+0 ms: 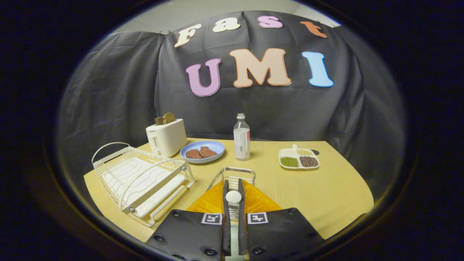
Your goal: Take the plate from the dish rack, then take the spoon from the basket and place it into the plate.
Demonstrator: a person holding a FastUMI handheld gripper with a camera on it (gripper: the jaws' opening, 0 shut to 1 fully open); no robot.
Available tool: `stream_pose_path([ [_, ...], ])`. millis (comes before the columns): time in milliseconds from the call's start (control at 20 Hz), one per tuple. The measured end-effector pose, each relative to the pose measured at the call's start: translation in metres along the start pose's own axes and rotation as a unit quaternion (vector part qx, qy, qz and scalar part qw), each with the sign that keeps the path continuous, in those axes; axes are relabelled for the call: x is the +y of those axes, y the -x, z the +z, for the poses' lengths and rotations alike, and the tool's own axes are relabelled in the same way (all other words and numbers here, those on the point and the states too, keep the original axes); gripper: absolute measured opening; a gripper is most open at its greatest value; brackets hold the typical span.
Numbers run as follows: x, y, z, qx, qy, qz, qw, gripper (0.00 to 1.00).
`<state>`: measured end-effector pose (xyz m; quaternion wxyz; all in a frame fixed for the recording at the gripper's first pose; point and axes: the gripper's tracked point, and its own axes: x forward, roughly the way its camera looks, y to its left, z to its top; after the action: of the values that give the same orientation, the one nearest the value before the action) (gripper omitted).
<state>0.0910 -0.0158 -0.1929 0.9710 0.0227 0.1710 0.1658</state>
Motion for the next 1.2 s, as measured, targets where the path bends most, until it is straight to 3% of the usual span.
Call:
stream_pose_path([
  [550,0.012,0.076,0.051,-0.030,0.026,-0.054,0.998,0.11],
  [950,0.030,0.129,0.042,-0.040,0.000,-0.100,0.994,0.11],
  [1200,0.031,0.146,0.010,-0.032,-0.013,-0.133,0.991,0.11],
])
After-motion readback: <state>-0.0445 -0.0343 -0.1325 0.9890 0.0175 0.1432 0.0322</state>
